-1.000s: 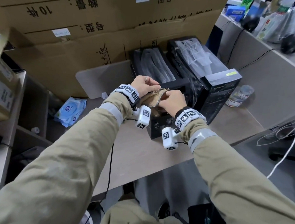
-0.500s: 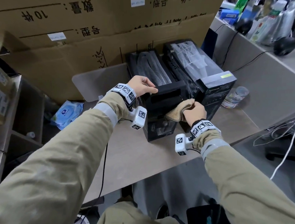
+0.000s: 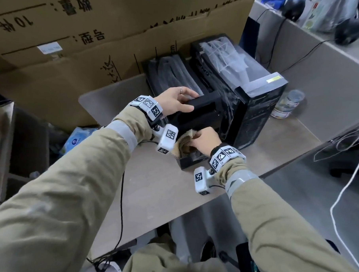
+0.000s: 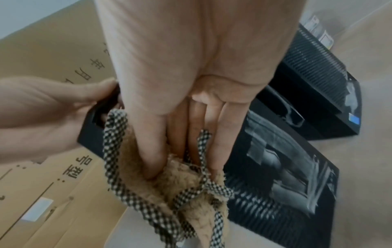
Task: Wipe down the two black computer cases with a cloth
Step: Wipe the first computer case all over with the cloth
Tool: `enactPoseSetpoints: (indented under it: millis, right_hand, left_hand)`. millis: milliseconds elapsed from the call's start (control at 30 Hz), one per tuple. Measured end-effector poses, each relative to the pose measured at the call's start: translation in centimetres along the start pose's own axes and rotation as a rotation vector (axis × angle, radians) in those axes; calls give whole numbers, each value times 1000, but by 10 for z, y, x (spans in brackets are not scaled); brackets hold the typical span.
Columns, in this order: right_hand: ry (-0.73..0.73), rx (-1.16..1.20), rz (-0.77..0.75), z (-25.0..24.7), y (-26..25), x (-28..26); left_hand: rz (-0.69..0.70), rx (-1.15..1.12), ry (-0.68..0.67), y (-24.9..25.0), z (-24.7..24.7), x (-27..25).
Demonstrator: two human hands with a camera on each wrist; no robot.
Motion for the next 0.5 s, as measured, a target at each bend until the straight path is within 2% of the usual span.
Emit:
enactPoseSetpoints:
  millis: [133, 267, 500]
  right_hand:
    - [51, -25, 123, 29, 30, 12]
    - [91, 93, 304, 44, 58, 22]
    - [72, 78, 438, 58, 101, 53]
  left_hand:
    - [0, 14, -18, -4, 0, 2]
    - [16, 12, 16, -9, -2, 4]
    - [127, -52, 98, -24, -2, 3]
Point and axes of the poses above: each hand's wrist, its own x-axis towards the middle knuckle, its own z-axis out of the palm, y = z × x, the point moved 5 cm from there along x, towards the middle knuckle, and after that the axes turned 6 degrees about x, right-handed, at the moved point
